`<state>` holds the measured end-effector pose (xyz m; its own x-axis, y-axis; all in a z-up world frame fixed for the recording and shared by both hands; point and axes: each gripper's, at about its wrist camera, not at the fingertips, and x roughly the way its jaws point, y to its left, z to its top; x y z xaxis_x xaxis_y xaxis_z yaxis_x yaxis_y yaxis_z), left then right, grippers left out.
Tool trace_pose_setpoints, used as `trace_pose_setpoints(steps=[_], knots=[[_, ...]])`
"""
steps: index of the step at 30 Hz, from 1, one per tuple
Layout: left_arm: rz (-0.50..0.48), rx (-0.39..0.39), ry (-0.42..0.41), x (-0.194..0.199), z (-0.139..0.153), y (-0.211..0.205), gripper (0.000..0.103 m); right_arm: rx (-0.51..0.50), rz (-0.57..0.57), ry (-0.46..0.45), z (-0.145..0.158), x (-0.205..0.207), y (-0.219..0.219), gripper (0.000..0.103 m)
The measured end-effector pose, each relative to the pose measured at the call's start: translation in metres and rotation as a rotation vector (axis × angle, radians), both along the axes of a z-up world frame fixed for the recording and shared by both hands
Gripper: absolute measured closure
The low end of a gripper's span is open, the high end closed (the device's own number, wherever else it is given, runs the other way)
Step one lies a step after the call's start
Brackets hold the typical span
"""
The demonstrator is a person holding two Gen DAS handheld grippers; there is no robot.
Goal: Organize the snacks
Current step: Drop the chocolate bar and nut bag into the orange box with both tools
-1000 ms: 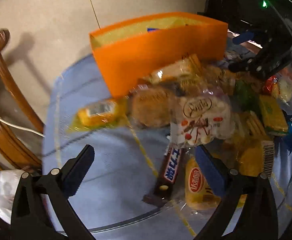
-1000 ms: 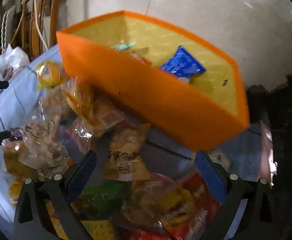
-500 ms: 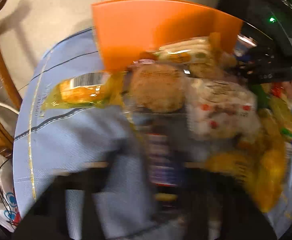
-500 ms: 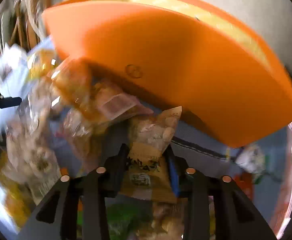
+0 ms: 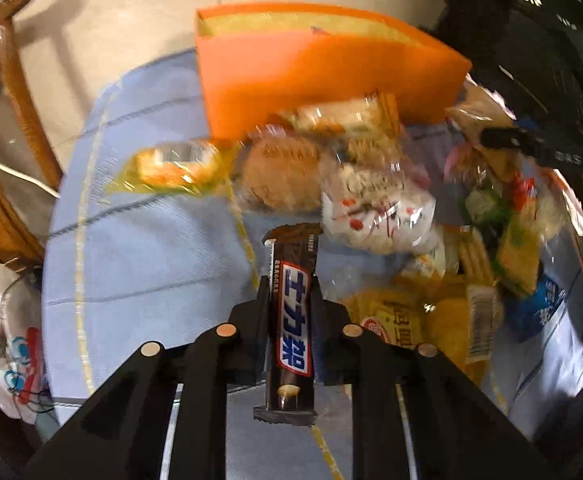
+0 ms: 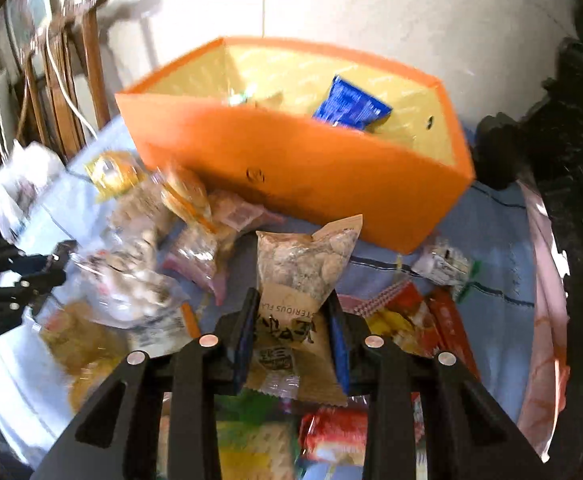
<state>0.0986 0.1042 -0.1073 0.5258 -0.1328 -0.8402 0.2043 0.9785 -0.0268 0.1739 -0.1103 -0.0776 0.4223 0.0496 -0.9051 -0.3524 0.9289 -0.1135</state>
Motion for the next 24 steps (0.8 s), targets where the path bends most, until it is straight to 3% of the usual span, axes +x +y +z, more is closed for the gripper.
trace_pose_setpoints(steps=[6, 11, 13, 15, 17, 24], knots=[[0.000, 0.017, -0.099, 0.013, 0.057, 0.007, 0.086, 0.062, -0.013, -0.090, 0.054, 0.005, -0.012, 0.070], [-0.008, -0.117, -0.143, 0.058, 0.100, 0.009, 0.086, 0.162, -0.013, -0.206, 0.104, 0.044, -0.021, 0.070], [-0.006, -0.090, -0.183, 0.082, 0.111, 0.000, 0.086, 0.109, -0.012, -0.296, 0.120, 0.072, -0.018, 0.070], [-0.008, -0.060, -0.222, 0.102, 0.118, -0.010, 0.086, 0.112, 0.004, -0.319, 0.126, 0.091, -0.014, 0.070], [0.027, 0.005, -0.261, 0.121, 0.126, -0.021, 0.086, 0.182, -0.005, -0.292, 0.129, 0.116, -0.016, 0.070], [0.132, 0.017, -0.258, 0.178, 0.135, -0.038, 0.086, 0.162, -0.013, -0.302, 0.113, 0.151, -0.006, 0.070]])
